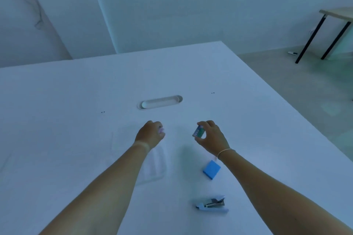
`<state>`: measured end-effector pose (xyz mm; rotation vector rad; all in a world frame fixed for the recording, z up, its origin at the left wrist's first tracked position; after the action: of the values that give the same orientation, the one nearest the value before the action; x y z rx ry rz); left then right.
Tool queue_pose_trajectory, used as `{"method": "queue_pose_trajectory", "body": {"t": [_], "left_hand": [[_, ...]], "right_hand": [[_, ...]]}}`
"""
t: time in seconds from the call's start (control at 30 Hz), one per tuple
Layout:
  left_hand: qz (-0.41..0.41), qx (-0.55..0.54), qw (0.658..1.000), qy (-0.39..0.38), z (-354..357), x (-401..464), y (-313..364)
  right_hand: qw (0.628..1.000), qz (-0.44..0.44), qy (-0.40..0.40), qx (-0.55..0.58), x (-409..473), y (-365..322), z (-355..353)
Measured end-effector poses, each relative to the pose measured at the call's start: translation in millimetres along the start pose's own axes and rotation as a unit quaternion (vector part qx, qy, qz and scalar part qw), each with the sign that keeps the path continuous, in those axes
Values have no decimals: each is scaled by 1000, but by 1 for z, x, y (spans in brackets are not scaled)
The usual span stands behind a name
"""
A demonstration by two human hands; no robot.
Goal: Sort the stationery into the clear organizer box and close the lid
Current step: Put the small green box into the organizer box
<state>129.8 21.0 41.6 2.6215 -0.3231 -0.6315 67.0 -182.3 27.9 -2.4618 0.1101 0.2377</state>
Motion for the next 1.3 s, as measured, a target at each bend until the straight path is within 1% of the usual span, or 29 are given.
{"method": "queue_pose_trajectory", "body": {"t": [0.1,0.27,0.37,0.5,0.9,1.3], "left_hand": [[-34,-42,998,16,-11,-24,-37],[-71,-86,994,14,-7,-56,-81],[-85,-105,991,16,0,-65,-95],[-101,-112,988,14,8,-71,-107],[-150,-75,986,22,37,-73,-119],[-157,36,987,-17,40,-73,-121]], "right_hand": [[999,-36,-24,2,6,-37,24],[992,-93,-80,-12,10,-87,70],[989,-109,-98,-23,10,-103,90],[987,-116,-104,-29,11,-114,104],[986,-121,-109,-33,12,-118,121],[986,-115,-116,-32,10,-115,126]]}}
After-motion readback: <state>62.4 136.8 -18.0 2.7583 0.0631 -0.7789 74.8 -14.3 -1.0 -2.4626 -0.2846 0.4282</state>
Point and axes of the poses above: each hand's wrist, its own x-axis towards the middle knuckle, its own z-axis out of the palm, y = z × x, the point moved 5 cm from there along x, towards the middle knuckle, and after that the axes turned 14 degrees about -y, right-handed, at the moved point
